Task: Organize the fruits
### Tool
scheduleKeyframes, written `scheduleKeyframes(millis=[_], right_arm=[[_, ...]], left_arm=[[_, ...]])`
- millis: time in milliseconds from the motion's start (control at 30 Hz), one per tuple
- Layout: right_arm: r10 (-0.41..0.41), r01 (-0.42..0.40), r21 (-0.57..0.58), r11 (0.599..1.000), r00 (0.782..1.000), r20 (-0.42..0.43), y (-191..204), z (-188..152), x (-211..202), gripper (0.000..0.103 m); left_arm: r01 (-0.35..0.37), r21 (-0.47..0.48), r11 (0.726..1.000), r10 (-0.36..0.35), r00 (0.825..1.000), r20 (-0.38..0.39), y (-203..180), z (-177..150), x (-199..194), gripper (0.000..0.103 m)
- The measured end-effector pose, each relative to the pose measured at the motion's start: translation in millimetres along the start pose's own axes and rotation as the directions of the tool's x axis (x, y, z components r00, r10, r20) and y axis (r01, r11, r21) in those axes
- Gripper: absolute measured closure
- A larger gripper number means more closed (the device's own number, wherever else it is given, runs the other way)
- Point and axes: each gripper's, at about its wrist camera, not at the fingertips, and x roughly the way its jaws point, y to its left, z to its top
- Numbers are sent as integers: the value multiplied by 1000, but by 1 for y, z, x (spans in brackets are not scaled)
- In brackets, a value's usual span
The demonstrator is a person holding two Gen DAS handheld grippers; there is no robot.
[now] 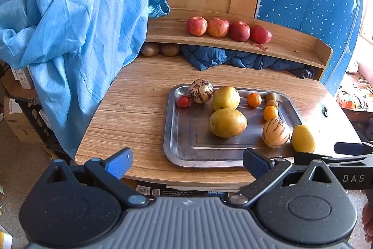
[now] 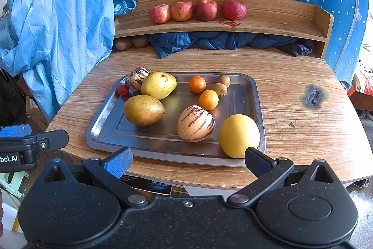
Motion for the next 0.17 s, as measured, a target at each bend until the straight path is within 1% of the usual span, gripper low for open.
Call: scheduleKeyframes(millis=[167], right_arm=[[0, 0, 0, 1000, 1000, -5, 0, 1, 2, 1]], left_arm=[[-4, -4, 1000, 4, 1000, -6, 0, 0, 2, 1]])
